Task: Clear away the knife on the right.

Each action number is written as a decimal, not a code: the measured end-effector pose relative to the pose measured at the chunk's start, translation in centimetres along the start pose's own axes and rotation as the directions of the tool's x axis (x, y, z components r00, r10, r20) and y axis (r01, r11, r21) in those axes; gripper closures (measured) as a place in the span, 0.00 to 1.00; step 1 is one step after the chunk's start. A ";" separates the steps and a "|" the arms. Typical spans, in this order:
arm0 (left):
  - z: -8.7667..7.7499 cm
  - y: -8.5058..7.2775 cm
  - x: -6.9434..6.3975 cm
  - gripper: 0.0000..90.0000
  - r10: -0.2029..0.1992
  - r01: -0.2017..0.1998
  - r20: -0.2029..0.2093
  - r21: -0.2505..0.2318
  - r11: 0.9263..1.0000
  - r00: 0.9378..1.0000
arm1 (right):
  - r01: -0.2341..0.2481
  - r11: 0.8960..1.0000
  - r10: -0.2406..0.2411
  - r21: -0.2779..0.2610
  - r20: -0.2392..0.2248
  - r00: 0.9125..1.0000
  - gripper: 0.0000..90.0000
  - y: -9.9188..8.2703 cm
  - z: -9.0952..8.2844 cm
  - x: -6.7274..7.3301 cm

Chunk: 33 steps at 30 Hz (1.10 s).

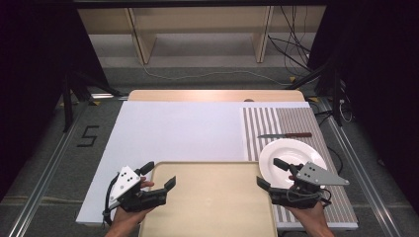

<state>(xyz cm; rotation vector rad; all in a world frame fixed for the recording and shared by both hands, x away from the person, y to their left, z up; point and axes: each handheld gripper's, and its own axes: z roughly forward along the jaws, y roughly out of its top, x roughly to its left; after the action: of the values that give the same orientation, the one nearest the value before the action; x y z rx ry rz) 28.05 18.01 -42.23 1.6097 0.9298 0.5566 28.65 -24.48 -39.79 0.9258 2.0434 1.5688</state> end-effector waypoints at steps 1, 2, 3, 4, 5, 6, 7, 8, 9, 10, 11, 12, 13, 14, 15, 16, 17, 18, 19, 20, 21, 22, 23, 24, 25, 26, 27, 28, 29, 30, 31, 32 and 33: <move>0.0 0.0 0.0 0.15 -0.001 0.001 0.000 -0.002 1.000 1.000 | 0.001 1.000 -0.001 0.000 0.000 1.000 0.22 0.0 0.0 0.0; 0.0 0.0 0.0 0.15 -0.001 0.001 0.000 -0.002 1.000 1.000 | 0.001 1.000 -0.001 0.000 0.000 1.000 0.22 0.0 0.0 0.0; 0.1 0.0 0.0 0.15 0.001 -0.001 0.000 0.002 1.000 1.000 | 0.002 1.000 -0.002 -0.002 -0.003 1.000 0.22 0.0 0.0 0.0; 0.1 0.0 -0.1 0.15 0.001 -0.001 -0.002 0.003 1.000 1.000 | 0.003 1.000 -0.003 -0.003 -0.001 1.000 0.22 0.0 0.0 -0.1; 0.1 0.0 -0.1 0.15 0.001 -0.001 -0.002 0.003 1.000 1.000 | 0.003 1.000 -0.003 -0.003 -0.001 1.000 0.22 0.0 0.0 -0.1; 0.1 0.0 -0.1 0.15 0.000 0.000 -0.001 0.002 1.000 1.000 | 0.002 1.000 -0.002 -0.004 -0.001 1.000 0.22 0.0 0.0 -0.1; 0.1 0.0 0.0 0.15 -0.001 0.001 -0.001 0.003 1.000 1.000 | 0.001 1.000 -0.001 -0.005 0.002 1.000 0.22 0.1 0.0 -0.2; 0.1 0.0 0.0 0.15 -0.006 0.006 -0.003 0.003 1.000 1.000 | 0.005 1.000 -0.005 -0.003 0.008 1.000 0.22 0.1 0.0 -0.3; 0.1 -0.1 0.0 0.15 -0.007 0.007 -0.004 0.004 1.000 1.000 | 0.007 1.000 -0.007 -0.004 0.013 1.000 0.22 0.1 0.0 -0.4; 0.1 -0.1 0.0 0.15 -0.007 0.007 -0.004 0.004 1.000 1.000 | 0.008 1.000 -0.008 -0.003 0.018 1.000 0.22 0.2 0.0 -0.5; 0.1 0.0 0.0 0.15 -0.003 0.003 -0.003 0.002 1.000 1.000 | 0.012 1.000 -0.012 -0.004 0.026 1.000 0.22 0.2 0.1 -0.7; 0.1 0.0 0.0 0.15 -0.003 0.003 -0.003 0.002 1.000 1.000 | 0.012 1.000 -0.012 -0.004 0.026 1.000 0.22 0.2 0.1 -0.7; 0.1 0.1 0.0 0.15 -0.002 0.002 -0.003 -0.003 1.000 1.000 | 0.038 0.999 -0.038 -0.004 0.043 0.998 0.22 0.4 0.1 -0.9; 0.1 0.1 0.0 0.15 -0.002 0.002 -0.003 -0.003 1.000 1.000 | 0.054 0.999 -0.054 -0.001 0.052 0.997 0.22 0.5 0.2 -1.0; 0.2 0.1 -0.1 0.15 -0.008 0.008 -0.004 -0.004 1.000 1.000 | 0.078 0.997 -0.079 0.005 0.065 0.995 0.22 0.5 0.2 -1.0; 0.2 0.1 0.0 0.15 -0.004 0.004 -0.001 -0.001 1.000 1.000 | 0.090 0.996 -0.090 0.009 0.074 0.993 0.22 0.6 0.4 -1.1; 0.2 0.0 -0.1 0.15 -0.002 0.002 0.001 0.002 1.000 1.000 | 0.093 0.996 -0.094 0.014 0.080 0.992 0.23 0.6 0.5 -1.3; 0.1 -0.1 -0.1 0.15 0.001 -0.001 0.002 0.004 1.000 1.000 | 0.094 0.995 -0.095 0.017 0.085 0.992 0.23 0.6 0.5 -1.4; 0.1 -0.1 -0.1 0.14 0.001 -0.001 0.002 0.004 1.000 1.000 | 0.099 0.995 -0.100 0.021 0.090 0.991 0.23 0.7 0.6 -1.6; 0.1 -0.1 -0.1 0.14 0.005 -0.005 0.003 0.006 1.000 1.000 | 0.099 0.995 -0.100 0.021 0.090 0.991 0.23 0.7 0.6 -1.6; 0.0 0.0 -0.1 0.14 -0.003 0.003 0.004 -0.002 1.000 1.000 | 0.113 0.993 -0.116 0.032 0.104 0.988 0.24 0.9 0.9 -2.2; -0.1 0.0 -0.1 0.14 -0.004 0.004 0.007 -0.005 1.000 1.000 | 0.118 0.992 -0.122 0.041 0.110 0.986 0.24 0.9 1.0 -2.5; -0.1 0.0 -0.1 0.14 -0.001 0.002 0.006 -0.003 1.000 1.000 | 0.118 0.992 -0.122 0.041 0.110 0.986 0.24 0.9 1.0 -2.5; -0.1 0.0 -0.1 0.14 -0.003 0.003 0.006 -0.001 1.000 1.000 | 0.124 0.991 -0.129 0.048 0.120 0.984 0.24 0.9 1.1 -2.8; -0.1 -0.1 0.0 0.14 -0.006 0.006 0.005 0.000 1.000 1.000 | 0.128 0.990 -0.135 0.062 0.135 0.981 0.24 0.9 1.5 -3.5; 0.0 -0.1 0.0 0.14 -0.008 0.008 0.004 0.000 1.000 1.000 | 0.128 0.990 -0.135 0.062 0.135 0.981 0.24 0.9 1.5 -3.5; 0.0 -0.1 0.0 0.14 -0.006 0.006 0.003 0.000 1.000 1.000 | 0.139 0.987 -0.149 0.075 0.157 0.976 0.24 0.8 1.8 -4.4; 0.0 -0.1 -0.1 0.14 -0.002 0.002 0.002 0.001 1.000 1.000 | 0.137 0.987 -0.150 0.086 0.167 0.975 0.24 0.7 2.0 -4.8; 0.0 -0.1 -0.1 0.14 -0.002 0.002 0.002 0.001 1.000 1.000 | 0.137 0.987 -0.150 0.086 0.167 0.975 0.24 0.7 2.0 -4.8; 0.1 -0.1 -0.1 0.14 -0.003 0.003 0.005 0.002 1.000 1.000 | 0.121 0.988 -0.137 0.100 0.184 0.973 0.24 0.6 2.4 -5.7; 0.1 -0.1 -0.1 0.14 -0.003 0.003 0.005 0.002 1.000 1.000 | 0.115 0.988 -0.132 0.100 0.191 0.973 0.25 0.6 2.6 -6.0; 0.2 -0.1 -0.1 0.14 -0.004 0.004 0.006 0.005 1.000 1.000 | 0.110 0.989 -0.129 0.100 0.204 0.971 0.25 0.5 2.8 -6.4; 0.2 -0.1 -0.1 0.14 -0.004 0.004 0.006 0.005 1.000 1.000 | 0.110 0.989 -0.129 0.100 0.204 0.971 0.25 0.5 2.8 -6.4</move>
<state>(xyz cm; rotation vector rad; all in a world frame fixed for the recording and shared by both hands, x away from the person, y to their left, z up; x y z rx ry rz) 28.12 17.86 -42.34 1.6133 0.9303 0.5466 35.16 -27.04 -40.58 0.9379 1.9917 1.2708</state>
